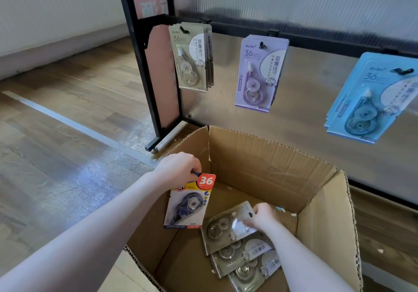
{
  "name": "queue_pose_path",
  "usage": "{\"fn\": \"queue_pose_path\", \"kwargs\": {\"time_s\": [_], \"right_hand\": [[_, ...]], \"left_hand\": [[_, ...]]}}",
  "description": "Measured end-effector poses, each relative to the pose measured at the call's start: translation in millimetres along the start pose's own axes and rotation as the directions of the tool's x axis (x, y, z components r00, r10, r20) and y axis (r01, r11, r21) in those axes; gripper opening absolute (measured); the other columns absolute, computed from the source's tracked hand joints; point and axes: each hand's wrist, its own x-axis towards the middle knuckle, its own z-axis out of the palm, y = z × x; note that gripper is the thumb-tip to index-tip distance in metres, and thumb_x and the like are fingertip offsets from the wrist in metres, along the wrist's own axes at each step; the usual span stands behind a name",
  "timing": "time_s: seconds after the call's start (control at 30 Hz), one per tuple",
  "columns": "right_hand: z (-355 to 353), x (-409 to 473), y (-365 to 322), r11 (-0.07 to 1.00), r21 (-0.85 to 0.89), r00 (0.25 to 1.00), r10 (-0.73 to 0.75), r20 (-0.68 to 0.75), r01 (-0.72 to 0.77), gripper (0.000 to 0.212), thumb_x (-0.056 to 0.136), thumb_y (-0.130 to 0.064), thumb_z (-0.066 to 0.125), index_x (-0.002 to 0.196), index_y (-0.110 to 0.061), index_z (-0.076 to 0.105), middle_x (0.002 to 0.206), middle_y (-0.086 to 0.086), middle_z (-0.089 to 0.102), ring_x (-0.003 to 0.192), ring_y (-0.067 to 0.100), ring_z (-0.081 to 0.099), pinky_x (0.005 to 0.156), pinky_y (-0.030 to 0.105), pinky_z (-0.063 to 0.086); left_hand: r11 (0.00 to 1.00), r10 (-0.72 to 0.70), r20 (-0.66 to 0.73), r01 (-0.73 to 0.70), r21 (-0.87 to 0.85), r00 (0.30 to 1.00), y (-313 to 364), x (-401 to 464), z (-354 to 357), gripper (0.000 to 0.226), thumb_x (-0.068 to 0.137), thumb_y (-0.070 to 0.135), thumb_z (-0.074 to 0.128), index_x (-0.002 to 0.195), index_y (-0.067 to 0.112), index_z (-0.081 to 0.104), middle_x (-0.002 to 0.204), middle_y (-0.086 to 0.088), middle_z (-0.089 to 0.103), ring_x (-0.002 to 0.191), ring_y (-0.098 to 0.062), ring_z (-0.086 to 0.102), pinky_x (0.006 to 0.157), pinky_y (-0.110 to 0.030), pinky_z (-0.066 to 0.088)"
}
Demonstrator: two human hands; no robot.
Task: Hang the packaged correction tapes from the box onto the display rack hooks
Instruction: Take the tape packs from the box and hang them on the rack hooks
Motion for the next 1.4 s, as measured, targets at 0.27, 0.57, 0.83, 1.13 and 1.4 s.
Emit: {"fn": "queue_pose_path", "kwargs": {"time_s": [0.27, 0.57, 0.83, 1.13, 1.4], "right_hand": [[-57, -25, -18, 0.951, 0.179, 0.953, -0.211, -0.219, 0.252, 0.018, 0.085, -0.024, 0.063, 0.070, -0.015, 0.059, 0.078, 0.003, 0.064, 0.074, 0.018, 0.061, 0.057, 0.026, 0.043], [-148, -83, -14, 0.927, 0.077, 0.826, -0.288, -0.484, 0.368, 0.015, 0.086, -0.028, 0.063, 0.073, -0.021, 0.064, 0.078, -0.003, 0.065, 0.079, 0.019, 0.059, 0.066, 0.029, 0.044], [-218, -139, 5, 0.851, 0.160, 0.682, -0.273, -0.678, 0.500, 0.017, 0.087, -0.029, 0.063, 0.075, -0.017, 0.065, 0.066, -0.006, 0.061, 0.061, 0.010, 0.050, 0.053, 0.026, 0.035], [-292, -178, 73, 0.840, 0.108, 0.572, -0.262, -0.777, 0.532, 0.015, 0.086, -0.025, 0.065, 0.074, -0.017, 0.066, 0.065, -0.008, 0.059, 0.068, 0.016, 0.055, 0.059, 0.031, 0.041], [-338, -196, 165, 0.870, 0.078, 0.572, -0.250, -0.781, 0.487, 0.014, 0.087, -0.027, 0.064, 0.073, -0.024, 0.062, 0.074, -0.008, 0.062, 0.074, 0.015, 0.056, 0.057, 0.025, 0.036]], "left_hand": [[0.992, -0.055, -0.004, 0.054, -0.112, 0.998, 4, -4, -7, 0.013, 0.087, 0.028, 0.060, 0.095, 0.020, 0.067, 0.098, 0.004, 0.064, 0.085, -0.012, 0.059, 0.068, -0.024, 0.050], [0.980, -0.119, -0.190, 0.085, -0.179, 0.975, 36, -12, -58, 0.014, 0.089, 0.026, 0.059, 0.098, 0.020, 0.068, 0.089, 0.005, 0.060, 0.079, -0.011, 0.054, 0.059, -0.021, 0.043], [0.983, -0.074, -0.336, 0.012, -0.183, 0.939, 79, -13, -117, 0.014, 0.089, 0.029, 0.060, 0.097, 0.020, 0.067, 0.090, 0.002, 0.063, 0.078, -0.016, 0.056, 0.062, -0.024, 0.041], [0.993, 0.028, -0.455, -0.075, -0.086, 0.890, 162, -7, -179, 0.016, 0.089, 0.029, 0.059, 0.099, 0.019, 0.068, 0.082, 0.006, 0.060, 0.066, -0.008, 0.053, 0.053, -0.018, 0.037], [0.991, 0.075, -0.454, -0.116, -0.063, 0.888, 249, 13, -190, 0.013, 0.088, 0.030, 0.059, 0.093, 0.021, 0.068, 0.077, 0.008, 0.060, 0.070, -0.014, 0.057, 0.065, -0.027, 0.050]]}}
